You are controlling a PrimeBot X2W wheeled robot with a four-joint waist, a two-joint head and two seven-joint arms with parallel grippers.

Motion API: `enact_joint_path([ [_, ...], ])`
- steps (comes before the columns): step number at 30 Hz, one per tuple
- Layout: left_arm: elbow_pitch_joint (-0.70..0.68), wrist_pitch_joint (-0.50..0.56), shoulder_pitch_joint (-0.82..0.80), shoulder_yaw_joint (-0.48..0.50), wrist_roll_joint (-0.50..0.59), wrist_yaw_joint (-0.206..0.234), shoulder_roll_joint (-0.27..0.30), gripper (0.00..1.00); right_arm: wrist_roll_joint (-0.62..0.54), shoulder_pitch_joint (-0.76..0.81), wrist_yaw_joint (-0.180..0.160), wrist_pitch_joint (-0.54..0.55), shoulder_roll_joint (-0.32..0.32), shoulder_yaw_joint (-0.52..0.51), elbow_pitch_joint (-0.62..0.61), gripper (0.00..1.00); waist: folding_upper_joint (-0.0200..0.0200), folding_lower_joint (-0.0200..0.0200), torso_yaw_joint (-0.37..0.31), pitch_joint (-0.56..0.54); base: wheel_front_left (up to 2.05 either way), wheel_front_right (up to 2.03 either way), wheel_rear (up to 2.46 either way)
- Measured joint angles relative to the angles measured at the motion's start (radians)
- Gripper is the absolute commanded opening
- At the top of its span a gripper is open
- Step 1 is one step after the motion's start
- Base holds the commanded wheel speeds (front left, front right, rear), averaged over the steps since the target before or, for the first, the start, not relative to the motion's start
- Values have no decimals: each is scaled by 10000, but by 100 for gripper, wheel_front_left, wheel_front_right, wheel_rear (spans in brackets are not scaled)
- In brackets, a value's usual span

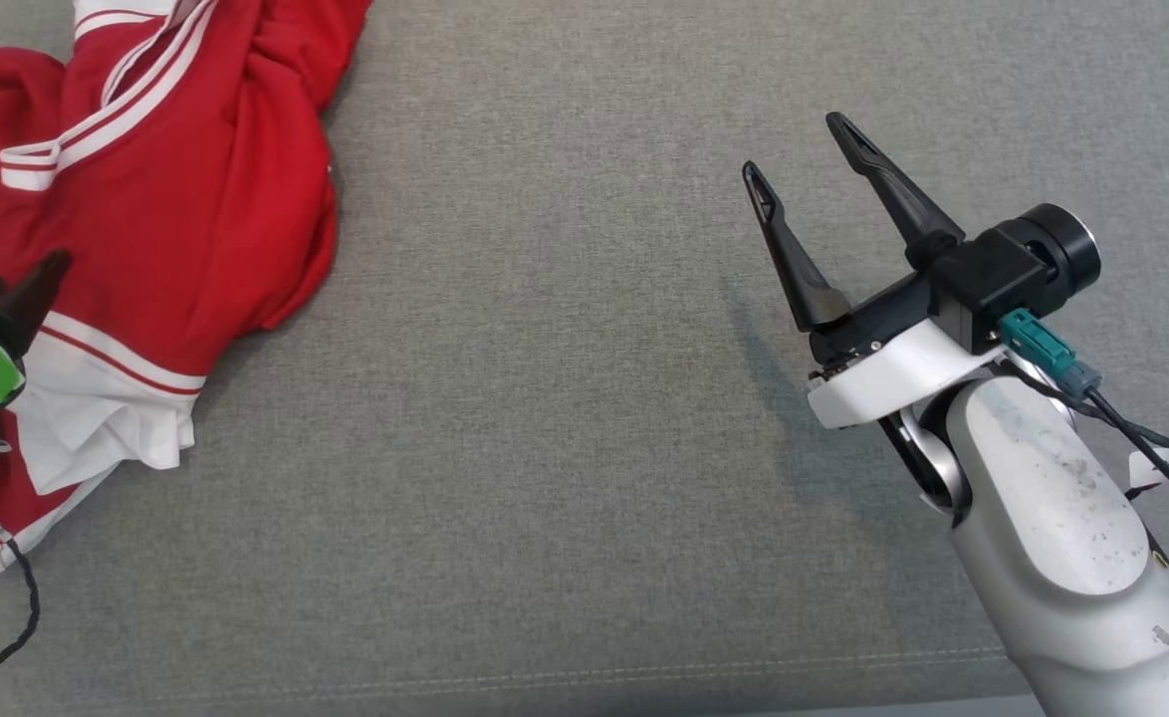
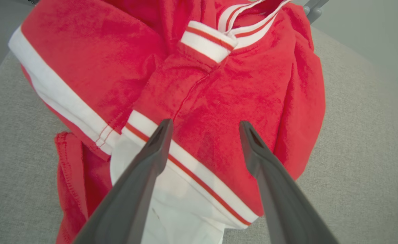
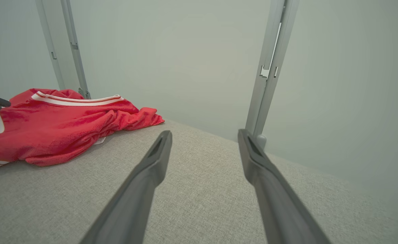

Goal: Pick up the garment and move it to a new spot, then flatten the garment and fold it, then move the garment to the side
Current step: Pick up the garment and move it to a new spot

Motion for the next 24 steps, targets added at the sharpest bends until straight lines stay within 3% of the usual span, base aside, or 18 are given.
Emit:
enact_joint_path([
  [9, 307, 148, -320, 105, 558, 113, 815, 100, 54, -89, 0, 0, -2, -98, 44, 100, 0, 0, -316, 217, 0, 0, 0],
  [19, 577, 215, -461, -291, 579, 8, 654, 100, 180, -90, 6, 0, 59, -96, 138, 100, 0, 0, -290, 294, 0, 0, 0],
  [24, 667, 157, -463, -418, 980, -2, 1011, 100, 211, -101, 79, 0, 109, -94, 144, 100, 0, -1, -361, 339, 0, 0, 0],
])
